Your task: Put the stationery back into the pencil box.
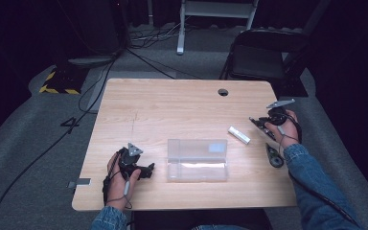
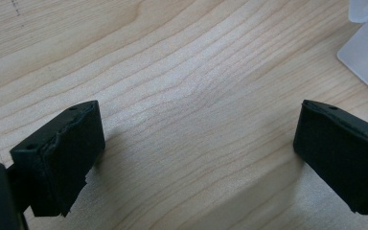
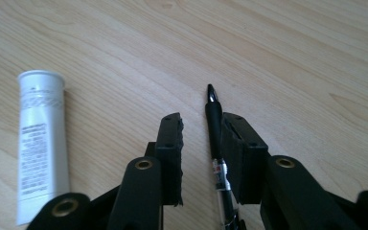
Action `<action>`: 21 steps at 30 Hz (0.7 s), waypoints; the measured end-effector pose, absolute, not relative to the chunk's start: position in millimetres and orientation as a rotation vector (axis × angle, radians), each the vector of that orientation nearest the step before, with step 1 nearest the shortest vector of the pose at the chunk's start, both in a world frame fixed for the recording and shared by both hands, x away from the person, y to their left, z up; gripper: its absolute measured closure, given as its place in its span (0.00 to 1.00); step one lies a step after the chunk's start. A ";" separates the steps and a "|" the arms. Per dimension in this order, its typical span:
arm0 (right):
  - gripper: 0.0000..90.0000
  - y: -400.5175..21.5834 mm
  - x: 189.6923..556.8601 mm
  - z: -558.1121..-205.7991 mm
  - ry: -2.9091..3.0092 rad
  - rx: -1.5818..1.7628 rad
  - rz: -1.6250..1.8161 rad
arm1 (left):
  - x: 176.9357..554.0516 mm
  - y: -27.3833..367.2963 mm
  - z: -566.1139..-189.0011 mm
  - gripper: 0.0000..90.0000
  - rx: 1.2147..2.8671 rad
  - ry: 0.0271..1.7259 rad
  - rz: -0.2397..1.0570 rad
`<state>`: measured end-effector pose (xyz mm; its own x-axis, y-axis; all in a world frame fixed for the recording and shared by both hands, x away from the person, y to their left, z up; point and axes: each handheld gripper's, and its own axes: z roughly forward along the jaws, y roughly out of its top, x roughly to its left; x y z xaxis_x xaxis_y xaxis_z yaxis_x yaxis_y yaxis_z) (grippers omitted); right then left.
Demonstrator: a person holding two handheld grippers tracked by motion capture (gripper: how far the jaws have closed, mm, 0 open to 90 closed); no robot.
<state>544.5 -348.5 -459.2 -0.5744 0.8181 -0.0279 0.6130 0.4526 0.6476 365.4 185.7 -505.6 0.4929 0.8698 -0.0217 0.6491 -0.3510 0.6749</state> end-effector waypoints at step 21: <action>0.83 -355.1 561.0 -482.7 2.407 1.268 0.850 | 365.9 185.3 -505.8 0.04 2.109 1.250 0.450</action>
<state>561.0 -355.1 -482.7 -0.5704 0.8212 0.0166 0.6496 0.4386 0.6209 365.9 185.3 -505.8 0.4895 0.8715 -0.0283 0.6533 -0.3450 0.6739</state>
